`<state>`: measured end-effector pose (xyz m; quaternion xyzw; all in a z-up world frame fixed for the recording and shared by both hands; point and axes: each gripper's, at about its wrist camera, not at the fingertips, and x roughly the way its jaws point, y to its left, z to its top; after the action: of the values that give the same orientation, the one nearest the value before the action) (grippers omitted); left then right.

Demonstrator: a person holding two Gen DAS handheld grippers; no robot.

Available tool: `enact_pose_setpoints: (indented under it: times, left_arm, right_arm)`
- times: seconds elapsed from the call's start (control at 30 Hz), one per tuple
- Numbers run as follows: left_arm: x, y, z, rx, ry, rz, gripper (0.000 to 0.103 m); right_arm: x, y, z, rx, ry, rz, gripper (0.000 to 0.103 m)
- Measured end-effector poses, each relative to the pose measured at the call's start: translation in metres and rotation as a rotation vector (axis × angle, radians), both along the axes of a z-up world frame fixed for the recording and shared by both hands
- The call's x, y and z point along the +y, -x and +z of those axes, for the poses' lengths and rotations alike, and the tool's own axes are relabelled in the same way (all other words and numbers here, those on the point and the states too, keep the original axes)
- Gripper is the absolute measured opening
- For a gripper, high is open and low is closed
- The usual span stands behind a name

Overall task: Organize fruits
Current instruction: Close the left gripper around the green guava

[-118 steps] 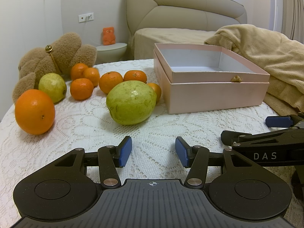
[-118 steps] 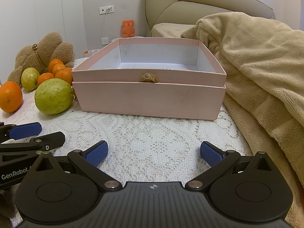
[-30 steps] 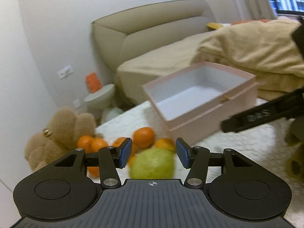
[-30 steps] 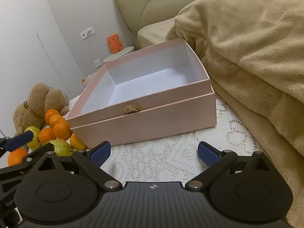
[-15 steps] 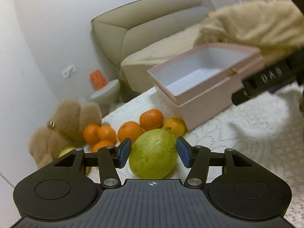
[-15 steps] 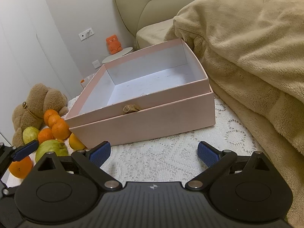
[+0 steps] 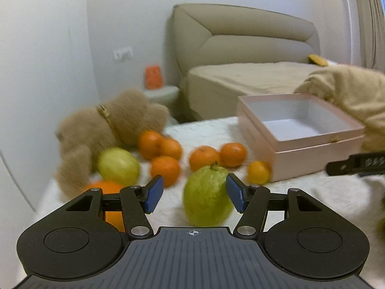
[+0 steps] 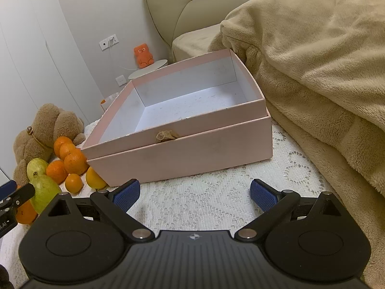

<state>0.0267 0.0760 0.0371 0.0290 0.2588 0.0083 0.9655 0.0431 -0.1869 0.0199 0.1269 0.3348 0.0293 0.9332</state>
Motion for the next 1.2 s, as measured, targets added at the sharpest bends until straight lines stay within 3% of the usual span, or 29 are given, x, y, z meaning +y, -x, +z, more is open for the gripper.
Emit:
enact_pose_setpoints:
  times: [0.13,0.4,0.67,0.83,0.93,1.0,1.1,1.2]
  left_arm:
    - [-0.011,-0.008,-0.007,0.043,0.035,-0.043,0.065]
    - [-0.049,-0.028,-0.021,0.089,-0.134,-0.119,0.07]
    - [-0.057,-0.035,-0.029,0.11,-0.208,-0.151,0.071]
    - [-0.044,-0.039,-0.035,0.131,-0.145,-0.123,0.07]
    - [-0.031,-0.036,-0.035,0.125,-0.07,-0.122,0.069]
    - [-0.017,-0.028,-0.032,0.116,0.02,-0.112,0.069]
    - [0.001,-0.008,-0.03,0.088,0.121,-0.084,0.068]
    - [0.018,0.016,-0.026,0.046,0.149,-0.058,0.068]
  right_arm:
    - [0.0,0.0,0.0,0.0,0.001,0.0,0.098]
    - [0.001,0.0,0.0,0.0,0.003,0.0,0.098]
    - [0.001,0.0,-0.001,-0.001,0.006,-0.001,0.099]
    - [0.001,-0.001,-0.002,-0.005,0.003,0.002,0.1]
    - [-0.005,-0.002,-0.003,-0.004,-0.043,0.016,0.103]
    - [-0.007,-0.001,-0.003,0.003,-0.064,0.026,0.103]
    - [-0.003,-0.001,-0.002,0.015,-0.039,0.051,0.103]
    - [0.006,0.0,-0.002,0.021,0.016,0.06,0.103]
